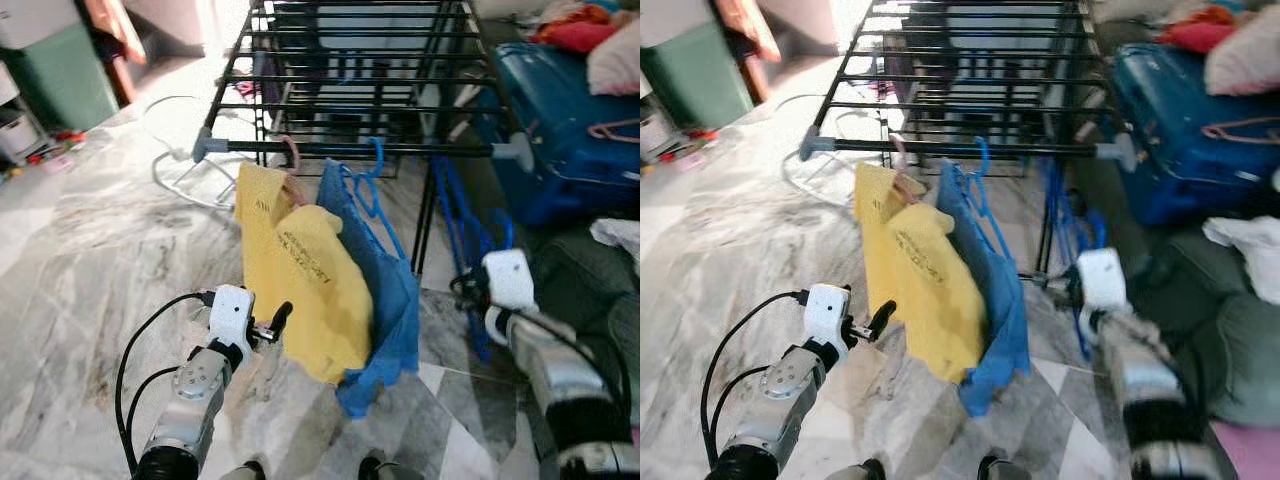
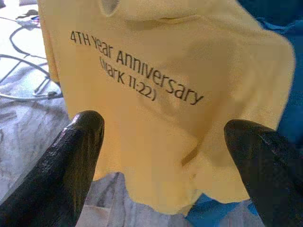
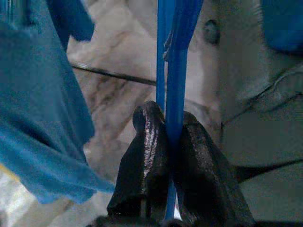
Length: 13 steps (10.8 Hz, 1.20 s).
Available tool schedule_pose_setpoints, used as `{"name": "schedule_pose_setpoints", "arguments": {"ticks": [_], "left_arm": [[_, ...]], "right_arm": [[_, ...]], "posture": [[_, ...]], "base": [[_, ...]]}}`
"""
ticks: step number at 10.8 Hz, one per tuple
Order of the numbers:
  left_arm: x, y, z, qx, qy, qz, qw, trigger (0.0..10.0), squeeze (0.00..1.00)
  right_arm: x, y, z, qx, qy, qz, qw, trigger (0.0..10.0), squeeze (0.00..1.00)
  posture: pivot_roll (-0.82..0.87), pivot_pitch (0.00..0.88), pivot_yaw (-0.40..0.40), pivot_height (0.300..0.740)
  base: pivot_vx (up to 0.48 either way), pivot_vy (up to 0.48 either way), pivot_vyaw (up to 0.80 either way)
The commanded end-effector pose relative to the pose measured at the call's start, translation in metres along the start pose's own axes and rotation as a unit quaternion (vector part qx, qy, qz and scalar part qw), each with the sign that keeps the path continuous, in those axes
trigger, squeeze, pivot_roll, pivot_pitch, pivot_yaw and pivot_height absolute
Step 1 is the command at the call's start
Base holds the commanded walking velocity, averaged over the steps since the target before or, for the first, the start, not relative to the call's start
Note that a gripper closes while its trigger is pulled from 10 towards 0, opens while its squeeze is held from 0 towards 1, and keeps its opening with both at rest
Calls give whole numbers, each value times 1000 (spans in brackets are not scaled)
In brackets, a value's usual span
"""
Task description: Hang hanger
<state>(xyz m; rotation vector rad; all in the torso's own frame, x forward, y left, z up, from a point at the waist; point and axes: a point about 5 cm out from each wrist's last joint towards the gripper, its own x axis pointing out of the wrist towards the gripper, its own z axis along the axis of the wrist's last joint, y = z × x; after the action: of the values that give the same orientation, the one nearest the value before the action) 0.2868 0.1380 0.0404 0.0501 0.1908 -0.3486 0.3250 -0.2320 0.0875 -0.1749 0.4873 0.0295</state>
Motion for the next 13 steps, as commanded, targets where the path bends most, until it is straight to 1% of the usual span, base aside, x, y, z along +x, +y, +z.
{"name": "schedule_pose_setpoints", "arguments": {"ticks": [1,2,3,4,5,6,7,8,10,13], "left_arm": [[-2,1,-2,1,6,-1,1000,10000,0],[-4,1,-3,3,8,-2,1000,10000,0],[-6,2,-3,4,9,-2,1000,10000,0],[-10,3,-5,7,12,-2,1000,10000,0],[-13,5,-6,9,15,1,1000,10000,0],[-15,6,-7,9,16,3,1000,10000,0],[-18,6,-9,9,18,6,1000,10000,0],[-19,6,-9,7,18,8,1000,10000,0],[-27,4,-7,-7,10,12,1000,10000,0],[-36,9,-8,-2,18,25,1000,10000,0]], "right_arm": [[3,-2,10,6,-13,0,1000,10000,0],[13,1,25,33,-15,11,999,10000,0],[18,2,35,38,-17,15,999,10000,0],[23,4,49,37,-22,23,999,10000,0],[25,5,65,24,-32,24,999,10000,0],[26,5,80,24,-45,25,998,10000,0],[26,4,98,16,-63,19,998,10000,0],[26,2,106,15,-73,11,997,10000,0],[27,5,124,12,-93,11,996,10000,0],[26,7,139,19,-101,11,995,10000,0]], "posture": [[-163,130,33,740],[-154,144,37,740],[-146,151,38,740],[-134,166,40,740],[-124,178,39,740],[-115,185,37,740],[-106,189,35,740],[-99,190,33,740],[-67,199,27,740],[-28,218,23,740]], "base": [[0,0,0],[0,0,0],[0,0,0],[0,0,0],[0,0,0],[0,0,0],[0,0,0],[0,0,0],[0,0,0],[0,0,0]]}}
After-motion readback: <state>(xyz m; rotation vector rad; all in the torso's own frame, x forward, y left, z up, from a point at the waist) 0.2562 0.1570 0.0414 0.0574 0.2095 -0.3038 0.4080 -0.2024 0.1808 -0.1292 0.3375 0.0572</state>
